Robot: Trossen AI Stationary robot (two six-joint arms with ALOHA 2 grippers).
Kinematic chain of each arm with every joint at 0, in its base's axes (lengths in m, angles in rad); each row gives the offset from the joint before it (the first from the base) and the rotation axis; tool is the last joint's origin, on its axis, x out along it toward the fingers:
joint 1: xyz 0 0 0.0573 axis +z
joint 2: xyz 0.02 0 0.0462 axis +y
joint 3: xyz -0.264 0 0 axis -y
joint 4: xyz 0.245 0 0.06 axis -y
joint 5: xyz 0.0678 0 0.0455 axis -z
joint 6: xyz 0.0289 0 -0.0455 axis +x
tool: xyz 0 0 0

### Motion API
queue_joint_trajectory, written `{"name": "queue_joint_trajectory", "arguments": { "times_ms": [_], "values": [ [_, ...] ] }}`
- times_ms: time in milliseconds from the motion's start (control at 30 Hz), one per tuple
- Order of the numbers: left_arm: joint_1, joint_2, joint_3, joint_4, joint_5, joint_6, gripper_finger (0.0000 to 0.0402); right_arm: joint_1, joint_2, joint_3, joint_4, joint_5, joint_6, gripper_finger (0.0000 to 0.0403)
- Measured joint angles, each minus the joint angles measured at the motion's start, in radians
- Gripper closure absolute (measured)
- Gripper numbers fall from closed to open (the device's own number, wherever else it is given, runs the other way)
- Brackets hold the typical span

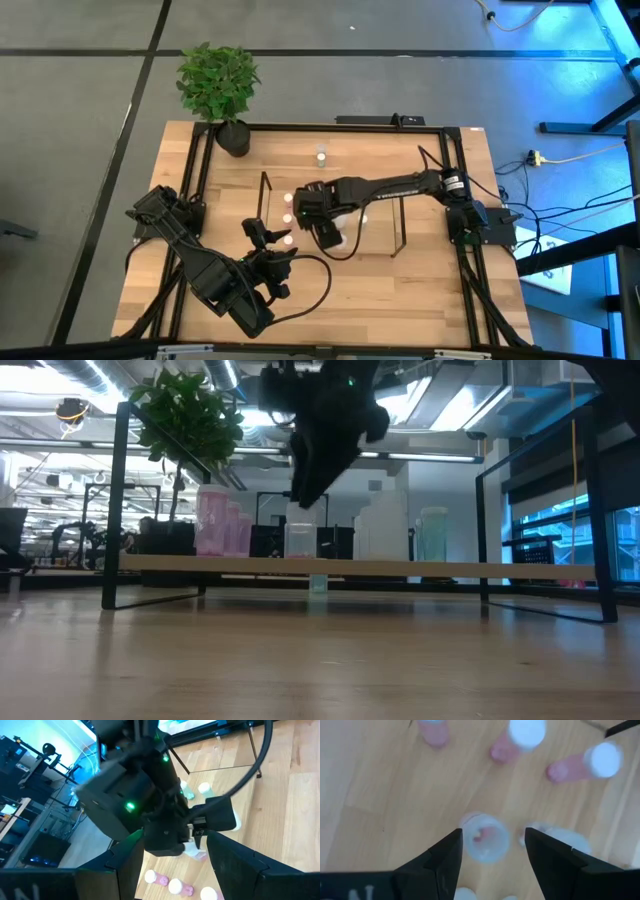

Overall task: Pick and place medicine bottles onto shelf by color
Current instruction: Put the transparent pill bottle on the shelf aligned with the other transparent pill bottles

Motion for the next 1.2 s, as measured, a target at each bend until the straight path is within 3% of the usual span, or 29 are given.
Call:
{"name": "queue_joint_trajectory", "arguments": {
  "times_ms": [467, 933, 1200],
  "values": [
    [0.0, 0.0, 0.0, 0.0, 0.0, 0.0, 0.0192, -0.008, -0.007, 0.157, -0.253, -0.001, 0.035, 0.0186],
    [0.0, 0.0, 0.0, 0.0, 0.0, 0.0, 0.0192, -0.074, -0.217, 0.16, -0.248, -0.001, 0.115, 0.0186],
    [0.0, 0.0, 0.0, 0.0, 0.0, 0.0, 0.0192, -0.067, -0.296, 0.159, -0.235, -0.002, 0.03, 0.0186]
  ]
}}
